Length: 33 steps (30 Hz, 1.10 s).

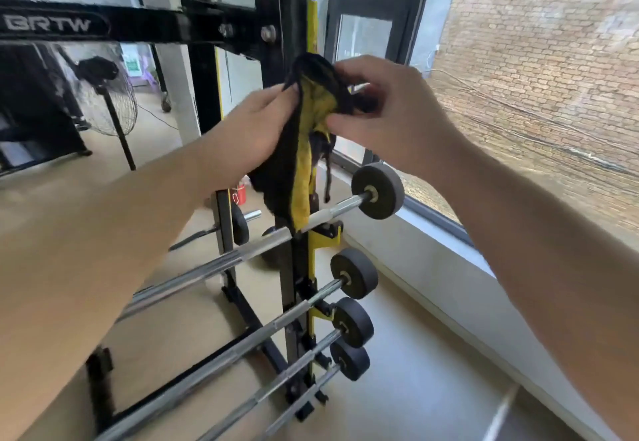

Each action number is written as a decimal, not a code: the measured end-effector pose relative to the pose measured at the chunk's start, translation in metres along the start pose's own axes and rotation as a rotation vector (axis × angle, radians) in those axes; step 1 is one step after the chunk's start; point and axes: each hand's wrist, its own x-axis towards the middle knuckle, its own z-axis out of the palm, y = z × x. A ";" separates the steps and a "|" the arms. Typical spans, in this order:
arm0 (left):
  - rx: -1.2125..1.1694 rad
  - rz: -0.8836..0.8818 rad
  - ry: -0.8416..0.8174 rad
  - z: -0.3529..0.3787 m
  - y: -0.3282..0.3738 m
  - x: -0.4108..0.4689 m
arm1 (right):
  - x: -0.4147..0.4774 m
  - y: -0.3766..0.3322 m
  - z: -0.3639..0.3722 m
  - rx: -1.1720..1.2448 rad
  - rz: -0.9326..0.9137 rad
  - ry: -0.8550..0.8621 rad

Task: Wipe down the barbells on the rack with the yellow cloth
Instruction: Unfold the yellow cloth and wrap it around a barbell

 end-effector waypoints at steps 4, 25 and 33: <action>0.010 -0.211 -0.030 0.014 -0.031 -0.017 | -0.023 0.020 0.015 -0.046 0.078 -0.084; 0.316 -0.403 0.229 -0.031 -0.149 -0.099 | -0.029 0.057 0.137 0.523 0.527 -0.500; 0.273 -0.617 0.096 -0.086 -0.143 -0.088 | 0.015 0.077 0.180 0.593 0.666 -0.585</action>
